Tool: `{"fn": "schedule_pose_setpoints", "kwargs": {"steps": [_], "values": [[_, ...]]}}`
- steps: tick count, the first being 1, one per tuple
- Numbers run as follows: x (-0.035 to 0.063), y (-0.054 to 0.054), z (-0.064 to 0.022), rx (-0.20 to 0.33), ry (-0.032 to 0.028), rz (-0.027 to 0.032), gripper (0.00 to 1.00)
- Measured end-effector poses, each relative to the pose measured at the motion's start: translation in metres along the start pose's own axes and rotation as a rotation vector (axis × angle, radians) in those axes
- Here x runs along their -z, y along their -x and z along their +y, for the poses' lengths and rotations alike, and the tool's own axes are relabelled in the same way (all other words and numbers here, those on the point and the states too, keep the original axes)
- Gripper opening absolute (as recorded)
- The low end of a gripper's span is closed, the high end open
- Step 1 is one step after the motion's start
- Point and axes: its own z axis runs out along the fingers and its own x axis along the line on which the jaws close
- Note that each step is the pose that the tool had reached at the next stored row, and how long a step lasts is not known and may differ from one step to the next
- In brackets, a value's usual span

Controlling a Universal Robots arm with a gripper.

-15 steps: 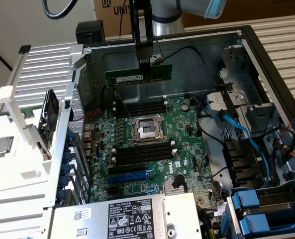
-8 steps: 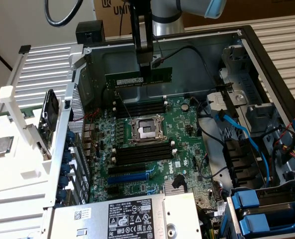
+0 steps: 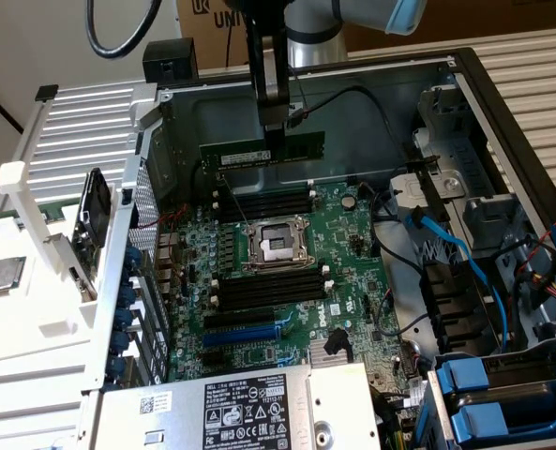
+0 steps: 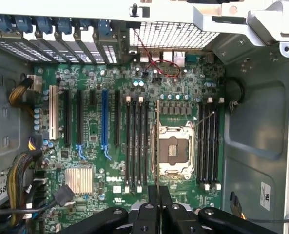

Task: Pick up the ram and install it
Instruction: 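Insert the ram into the slot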

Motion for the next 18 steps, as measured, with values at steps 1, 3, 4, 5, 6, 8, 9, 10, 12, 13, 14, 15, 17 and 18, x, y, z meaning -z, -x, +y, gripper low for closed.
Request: {"fn": "schedule_pose_setpoints", "kwargs": {"steps": [1,3,4,5,6,8,9,10,12,13,14,15,17,18], "values": [[-0.0018,0.000,-0.0001,0.000,-0.0001,-0.0005,0.12],[-0.0053,-0.001,-0.0001,0.000,0.0001,-0.0016,0.12],[-0.0070,-0.002,-0.0001,0.000,0.0000,-0.0023,0.12],[-0.0083,-0.004,0.0000,0.000,0.0003,-0.0035,0.12],[-0.0096,-0.007,0.0000,0.000,0.0001,-0.0056,0.12],[-0.0120,-0.013,-0.0005,0.000,0.0001,-0.0107,0.12],[-0.0135,-0.014,-0.0017,0.000,-0.0001,-0.0125,0.12],[-0.0152,-0.014,-0.0030,0.000,0.0000,-0.0135,0.12],[-0.0189,-0.015,-0.0045,-0.001,0.0001,-0.0146,0.12],[-0.0206,-0.015,-0.0048,-0.001,0.0008,-0.0145,0.12],[-0.0221,-0.015,-0.0050,-0.001,0.0013,-0.0138,0.12],[-0.0234,-0.013,-0.0052,-0.001,0.0019,-0.0119,0.12],[-0.0258,-0.007,-0.0057,-0.001,0.0025,-0.0050,0.12],[-0.0269,-0.004,-0.0059,0.000,0.0026,-0.0003,0.12]]}}
